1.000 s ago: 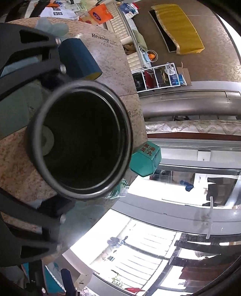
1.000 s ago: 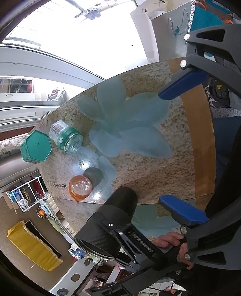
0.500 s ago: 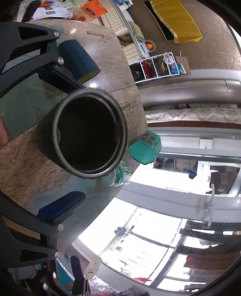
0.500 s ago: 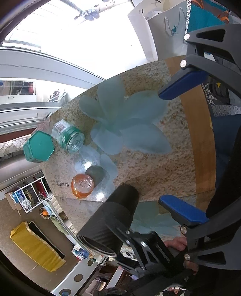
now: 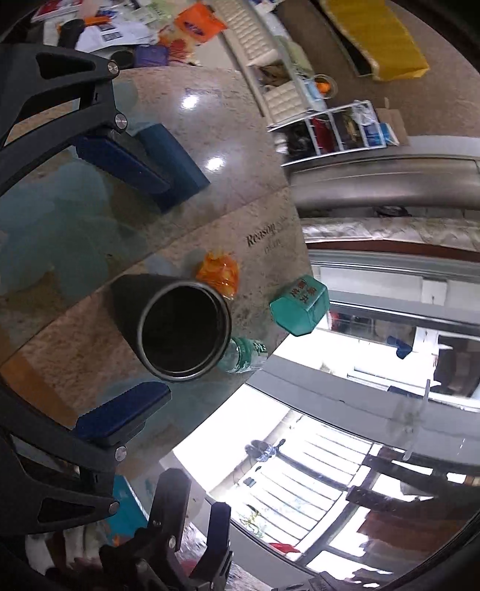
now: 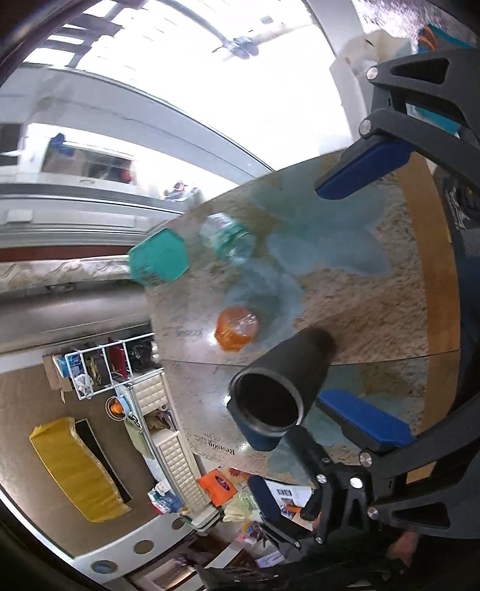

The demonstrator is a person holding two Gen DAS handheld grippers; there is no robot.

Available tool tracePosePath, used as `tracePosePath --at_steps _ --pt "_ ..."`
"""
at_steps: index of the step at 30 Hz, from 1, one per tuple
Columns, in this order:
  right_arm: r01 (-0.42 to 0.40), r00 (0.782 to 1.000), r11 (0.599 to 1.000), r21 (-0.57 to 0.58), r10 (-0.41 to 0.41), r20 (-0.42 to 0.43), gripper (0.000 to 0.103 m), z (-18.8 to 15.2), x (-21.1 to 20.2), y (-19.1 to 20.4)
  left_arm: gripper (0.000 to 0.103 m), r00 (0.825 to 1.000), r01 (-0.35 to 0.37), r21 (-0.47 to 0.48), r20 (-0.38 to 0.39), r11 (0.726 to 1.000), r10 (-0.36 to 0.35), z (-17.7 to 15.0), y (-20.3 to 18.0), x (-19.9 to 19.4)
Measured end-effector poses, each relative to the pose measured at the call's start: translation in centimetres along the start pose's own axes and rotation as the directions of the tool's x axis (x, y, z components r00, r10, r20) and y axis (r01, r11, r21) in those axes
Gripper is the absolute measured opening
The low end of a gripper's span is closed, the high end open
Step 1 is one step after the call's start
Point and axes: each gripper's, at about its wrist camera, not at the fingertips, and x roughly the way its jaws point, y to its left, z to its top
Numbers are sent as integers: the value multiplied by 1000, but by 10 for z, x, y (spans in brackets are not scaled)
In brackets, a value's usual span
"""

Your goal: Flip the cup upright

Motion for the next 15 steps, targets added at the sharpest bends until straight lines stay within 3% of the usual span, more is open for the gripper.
tracePosePath --at_steps 8,15 --pt "-20 998 1000 -7 20 57 103 4 -6 31 103 991 -39 -58 -127 998 31 -6 34 -6" --pt "27 998 999 -19 -26 59 103 -3 1 50 103 996 0 -43 -84 999 -3 -9 48 -33"
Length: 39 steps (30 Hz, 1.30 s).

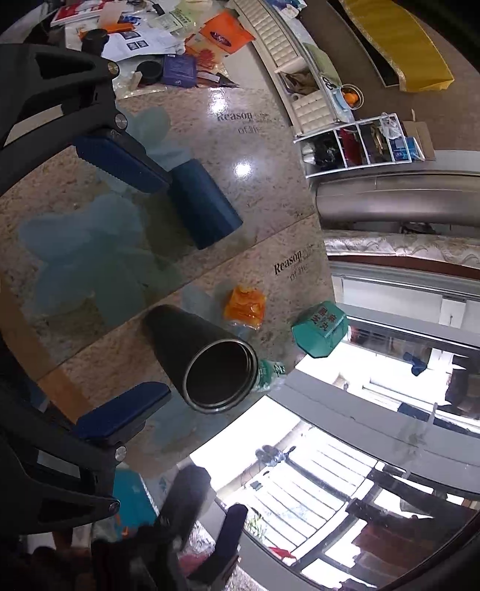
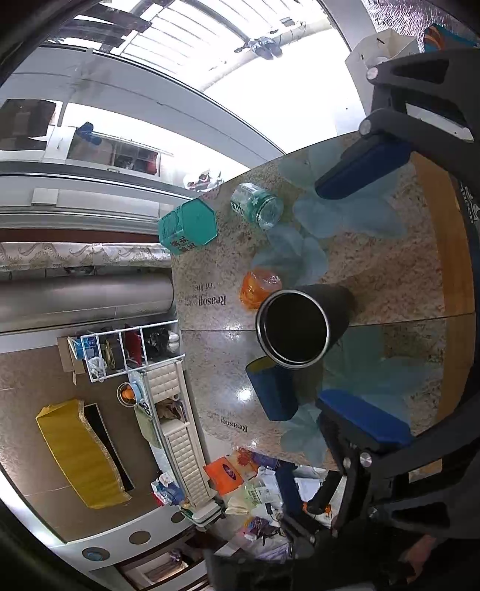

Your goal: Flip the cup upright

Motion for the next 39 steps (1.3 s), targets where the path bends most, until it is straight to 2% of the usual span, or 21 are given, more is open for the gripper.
tracePosePath --at_steps 8,16,39 --pt "47 999 999 -8 -47 7 103 -3 -3 12 103 999 39 0 4 999 -39 0 9 -12" --pt "76 997 997 -21 -75 22 103 -6 -3 22 103 999 51 6 -7 999 -51 0 12 -8" --pt "141 989 990 16 -141 53 103 -13 -19 18 103 997 79 47 9 996 -79 2 1 -13"
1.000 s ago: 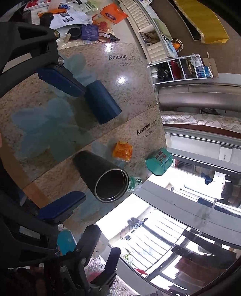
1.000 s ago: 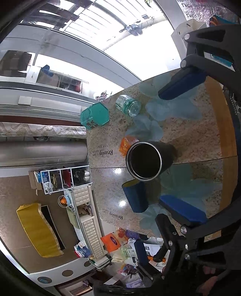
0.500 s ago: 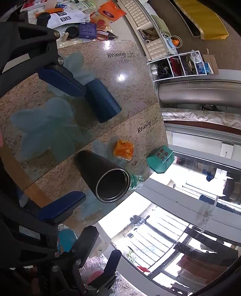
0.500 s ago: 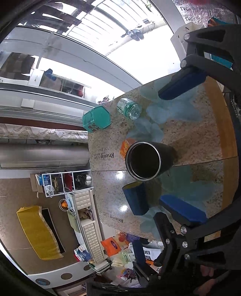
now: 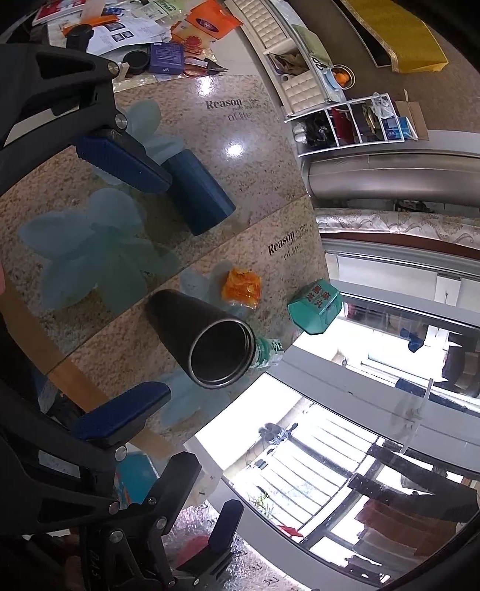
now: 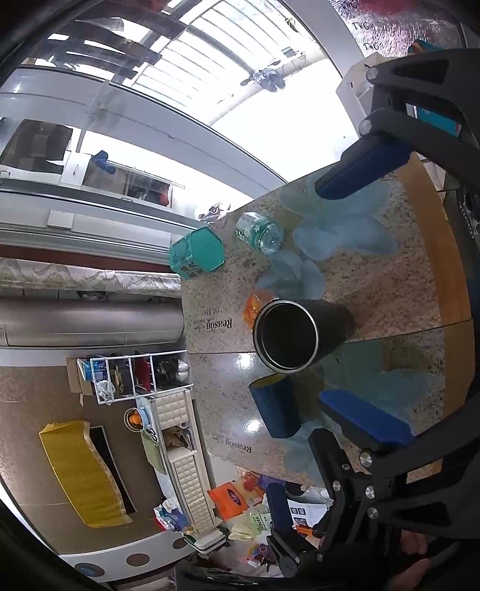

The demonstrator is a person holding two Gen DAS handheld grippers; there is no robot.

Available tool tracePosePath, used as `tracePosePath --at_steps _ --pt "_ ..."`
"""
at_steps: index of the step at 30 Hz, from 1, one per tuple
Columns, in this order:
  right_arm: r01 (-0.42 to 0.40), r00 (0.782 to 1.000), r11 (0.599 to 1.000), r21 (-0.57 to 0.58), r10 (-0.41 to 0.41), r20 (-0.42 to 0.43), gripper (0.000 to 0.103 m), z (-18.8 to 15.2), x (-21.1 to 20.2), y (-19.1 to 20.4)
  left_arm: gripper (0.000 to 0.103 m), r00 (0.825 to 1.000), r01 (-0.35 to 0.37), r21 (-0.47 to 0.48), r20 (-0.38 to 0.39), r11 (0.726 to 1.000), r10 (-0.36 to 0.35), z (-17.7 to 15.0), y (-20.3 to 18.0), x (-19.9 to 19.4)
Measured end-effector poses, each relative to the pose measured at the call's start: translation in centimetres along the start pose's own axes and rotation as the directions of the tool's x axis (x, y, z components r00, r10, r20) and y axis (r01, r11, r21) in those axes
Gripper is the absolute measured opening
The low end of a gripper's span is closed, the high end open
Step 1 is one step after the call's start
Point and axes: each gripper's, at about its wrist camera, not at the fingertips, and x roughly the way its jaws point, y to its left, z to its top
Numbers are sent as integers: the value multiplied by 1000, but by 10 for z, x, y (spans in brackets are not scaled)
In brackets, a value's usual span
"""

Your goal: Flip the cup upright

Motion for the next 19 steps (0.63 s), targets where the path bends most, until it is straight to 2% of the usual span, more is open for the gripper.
tracePosePath --at_steps 19 --pt "-8 1000 1000 3 8 6 103 0 -1 -2 103 1000 -11 -4 22 1000 11 -2 -5 -4"
